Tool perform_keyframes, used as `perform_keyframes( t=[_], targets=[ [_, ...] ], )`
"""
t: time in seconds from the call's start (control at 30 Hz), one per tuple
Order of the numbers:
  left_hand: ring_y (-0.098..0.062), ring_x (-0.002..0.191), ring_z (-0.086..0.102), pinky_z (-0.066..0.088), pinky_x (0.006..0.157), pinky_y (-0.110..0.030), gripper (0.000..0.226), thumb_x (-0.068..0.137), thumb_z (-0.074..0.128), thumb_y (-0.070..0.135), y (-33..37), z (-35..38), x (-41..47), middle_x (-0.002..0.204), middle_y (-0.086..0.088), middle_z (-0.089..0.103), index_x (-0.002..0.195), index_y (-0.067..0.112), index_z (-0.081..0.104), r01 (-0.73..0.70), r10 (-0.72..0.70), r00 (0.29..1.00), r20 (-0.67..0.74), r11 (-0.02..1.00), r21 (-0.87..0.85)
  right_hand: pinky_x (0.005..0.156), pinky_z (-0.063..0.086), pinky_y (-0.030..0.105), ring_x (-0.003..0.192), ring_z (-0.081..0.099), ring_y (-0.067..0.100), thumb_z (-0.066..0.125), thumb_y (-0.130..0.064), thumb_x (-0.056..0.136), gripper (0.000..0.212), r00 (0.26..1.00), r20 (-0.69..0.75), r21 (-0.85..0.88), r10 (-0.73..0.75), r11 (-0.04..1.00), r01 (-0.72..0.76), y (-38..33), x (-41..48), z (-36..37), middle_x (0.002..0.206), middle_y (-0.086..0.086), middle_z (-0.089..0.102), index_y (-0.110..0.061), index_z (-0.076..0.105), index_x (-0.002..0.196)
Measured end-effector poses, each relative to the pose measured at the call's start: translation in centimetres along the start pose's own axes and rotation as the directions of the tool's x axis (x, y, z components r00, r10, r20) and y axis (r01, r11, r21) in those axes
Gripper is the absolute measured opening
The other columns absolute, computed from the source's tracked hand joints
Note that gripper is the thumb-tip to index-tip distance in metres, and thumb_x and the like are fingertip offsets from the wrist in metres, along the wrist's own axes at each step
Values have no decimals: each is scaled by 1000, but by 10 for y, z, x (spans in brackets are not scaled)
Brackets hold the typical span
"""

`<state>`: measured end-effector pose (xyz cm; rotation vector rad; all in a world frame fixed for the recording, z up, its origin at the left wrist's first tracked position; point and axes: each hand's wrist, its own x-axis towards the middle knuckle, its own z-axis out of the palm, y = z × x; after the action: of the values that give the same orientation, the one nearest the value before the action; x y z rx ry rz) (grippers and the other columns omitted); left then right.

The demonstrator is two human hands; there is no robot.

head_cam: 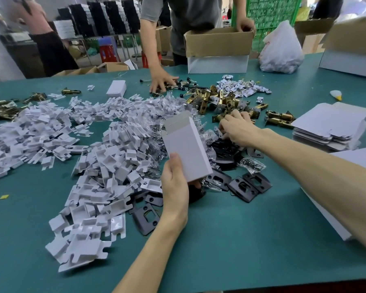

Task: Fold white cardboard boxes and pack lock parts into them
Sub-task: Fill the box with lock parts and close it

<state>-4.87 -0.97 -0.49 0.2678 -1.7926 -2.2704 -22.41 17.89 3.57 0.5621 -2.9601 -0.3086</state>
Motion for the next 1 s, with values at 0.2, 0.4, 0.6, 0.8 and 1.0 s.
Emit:
perform_keyframes(
  t=[0.2, 0.4, 0.6, 0.8, 1.0],
  targets=[
    [-26, 89, 63, 50, 77, -44, 54, 106, 39, 58, -2, 0, 2, 103, -12, 68, 120, 11, 61, -10, 10, 1000, -9, 1000, 8, 103, 33, 46, 115, 41, 28, 49, -39, 105, 35, 997, -27, -108, -76, 991, 73, -6, -10, 2, 123, 10, 53, -8, 50, 121],
    [-23, 86, 63, 51, 69, -36, 55, 105, 39, 59, -3, -1, 3, 102, -11, 68, 119, 11, 61, -32, 32, 999, 9, 999, 40, 100, 33, 46, 113, 43, 28, 44, -59, 99, 54, 999, 9, 13, -42, 999, 42, -11, -41, 0, 114, 8, 58, -9, 58, 114],
    [-25, 90, 64, 49, 76, -43, 52, 107, 40, 57, -2, -1, 0, 107, -13, 69, 120, 11, 61, -38, 37, 999, 16, 999, 37, 92, 28, 46, 114, 37, 31, 49, -38, 105, 30, 988, 143, 95, 53, 993, -67, -18, -71, -9, 118, 11, 53, -12, 62, 113],
    [-5, 85, 66, 55, 72, -23, 42, 105, 45, 55, -2, -4, -3, 105, -4, 69, 111, 17, 61, -83, 79, 994, 69, 995, 56, 90, 30, 45, 99, 44, 28, 52, -25, 104, 15, 984, -31, 400, 178, 904, -151, -29, -98, -26, 96, 4, 57, -20, 50, 90],
    [-4, 93, 68, 57, 84, -26, 27, 102, 62, 41, 0, -6, -6, 111, -1, 69, 113, 17, 60, -99, 92, 988, 122, 993, 59, 53, 54, 24, 59, 65, 13, 44, -30, 109, 30, 887, 117, 983, 447, 72, -166, -37, -119, -56, 86, 6, 65, -5, 60, 105]
  ],
)
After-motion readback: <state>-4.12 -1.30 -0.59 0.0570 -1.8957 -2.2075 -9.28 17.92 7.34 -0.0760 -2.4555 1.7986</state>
